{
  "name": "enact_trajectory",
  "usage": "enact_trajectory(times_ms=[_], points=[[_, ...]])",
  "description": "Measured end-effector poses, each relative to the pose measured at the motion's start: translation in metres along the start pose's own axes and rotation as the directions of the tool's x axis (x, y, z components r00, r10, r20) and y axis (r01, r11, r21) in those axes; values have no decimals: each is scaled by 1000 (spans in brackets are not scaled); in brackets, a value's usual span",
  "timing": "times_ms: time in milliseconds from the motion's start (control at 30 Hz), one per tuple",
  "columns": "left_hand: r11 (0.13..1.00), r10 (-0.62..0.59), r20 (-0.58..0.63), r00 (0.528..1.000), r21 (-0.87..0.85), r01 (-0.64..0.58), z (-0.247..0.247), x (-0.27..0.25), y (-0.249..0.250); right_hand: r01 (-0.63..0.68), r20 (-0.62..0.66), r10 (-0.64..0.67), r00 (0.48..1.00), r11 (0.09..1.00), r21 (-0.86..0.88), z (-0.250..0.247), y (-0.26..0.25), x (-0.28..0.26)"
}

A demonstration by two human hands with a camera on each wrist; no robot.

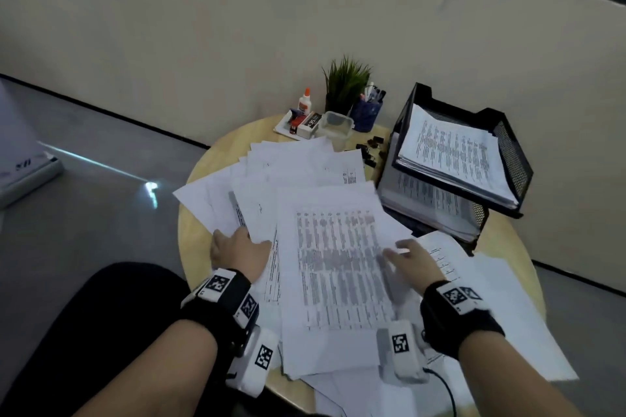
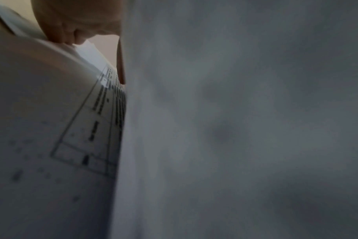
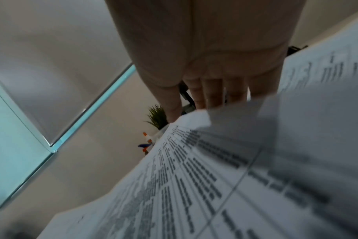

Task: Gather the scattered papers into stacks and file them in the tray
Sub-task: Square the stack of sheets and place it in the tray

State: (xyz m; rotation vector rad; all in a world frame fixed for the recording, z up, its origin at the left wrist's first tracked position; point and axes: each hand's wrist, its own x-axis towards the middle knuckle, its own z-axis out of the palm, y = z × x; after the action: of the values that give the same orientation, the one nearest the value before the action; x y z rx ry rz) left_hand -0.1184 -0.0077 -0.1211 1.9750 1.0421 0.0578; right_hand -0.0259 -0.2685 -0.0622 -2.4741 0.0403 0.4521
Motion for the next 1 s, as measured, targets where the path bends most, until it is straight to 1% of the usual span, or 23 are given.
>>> enact_trajectory(times_ms=[67, 133, 267, 300, 367, 433, 500, 567, 633, 700, 767, 800, 833, 900, 1000], points=[[998, -15, -41, 999, -60, 13, -3, 4, 1, -5, 75, 4, 997, 1000, 11, 9, 1, -4], [989, -37, -60, 998, -149, 27, -7, 7, 2, -19, 104, 14, 994, 999, 39, 16, 1, -5], [955, -96, -62, 993, -288, 75, -15, 13, 2, -29, 119, 30, 992, 1000, -7, 26, -3, -8], [941, -109, -48, 993, -327, 87, -16, 15, 2, -13, 118, 14, 993, 1000, -9, 27, -4, -10], [906, -118, -5, 993, -409, 106, -18, 16, 0, -11, 128, 6, 992, 999, 39, 30, -4, -15], [903, -101, -12, 995, -421, 86, -17, 17, -3, 17, 117, -23, 993, 999, 52, 35, -5, -19], [931, -52, -69, 996, -365, 24, -18, 16, -3, 8, 104, -16, 994, 997, 73, 40, 0, -19], [926, -2, -102, 995, -376, -37, -18, 13, -1, 7, 100, -14, 995, 998, 65, 42, 4, -18], [907, 16, -60, 998, -420, -40, -17, 8, -1, 42, 71, -44, 997, 999, 20, 41, 5, -18], [878, -3, 56, 998, -478, 29, -15, 7, -3, 76, 40, -75, 996, 996, -34, 39, 8, -20], [852, -40, 213, 976, -503, 145, -17, 4, -2, 91, 44, -88, 995, 994, -67, 40, 13, -21], [861, -59, 284, 957, -471, 193, -20, 0, 0, 94, 47, -92, 995, 994, -59, 40, 15, -21], [885, -71, 327, 942, -415, 211, -21, -2, 1, 94, 54, -92, 994, 995, -39, 38, 17, -21], [926, -56, 343, 938, -333, 177, -22, -6, 3, 85, 66, -86, 994, 996, 20, 35, 22, -23], [936, -2, 264, 965, -340, 95, -17, -5, -1, 4, 62, -12, 998, 992, 124, 32, 34, -24]])
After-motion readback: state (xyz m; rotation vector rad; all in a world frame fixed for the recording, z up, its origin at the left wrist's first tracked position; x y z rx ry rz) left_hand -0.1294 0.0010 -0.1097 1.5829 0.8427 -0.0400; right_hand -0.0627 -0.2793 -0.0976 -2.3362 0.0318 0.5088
